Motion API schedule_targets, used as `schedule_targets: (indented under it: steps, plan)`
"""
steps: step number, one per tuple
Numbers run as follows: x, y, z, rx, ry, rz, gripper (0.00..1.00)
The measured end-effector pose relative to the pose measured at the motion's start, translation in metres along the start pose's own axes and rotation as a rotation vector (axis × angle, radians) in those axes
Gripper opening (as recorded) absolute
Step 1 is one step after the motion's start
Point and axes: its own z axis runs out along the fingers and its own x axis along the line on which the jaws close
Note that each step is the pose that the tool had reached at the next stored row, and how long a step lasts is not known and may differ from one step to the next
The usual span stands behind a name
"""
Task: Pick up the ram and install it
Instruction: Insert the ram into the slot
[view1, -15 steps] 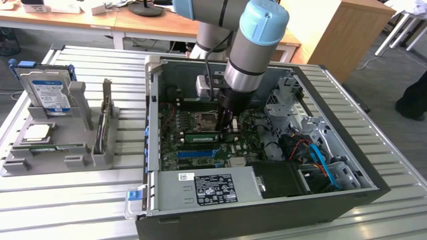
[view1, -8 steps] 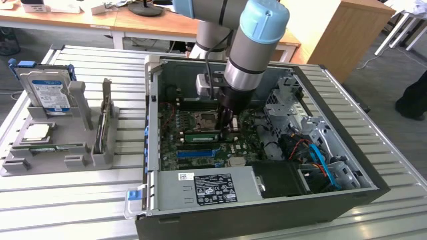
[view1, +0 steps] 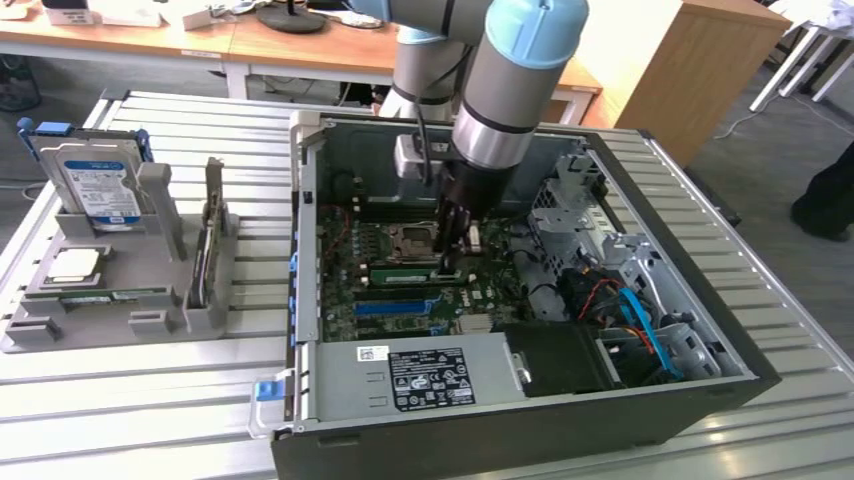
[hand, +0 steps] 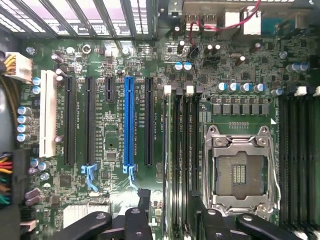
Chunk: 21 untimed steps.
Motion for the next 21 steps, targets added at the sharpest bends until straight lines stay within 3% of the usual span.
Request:
schedule_targets:
  steps: [21]
  plan:
    - [-0.001,0.0021,-0.0592,0.0,-0.0001,0.0,0.43]
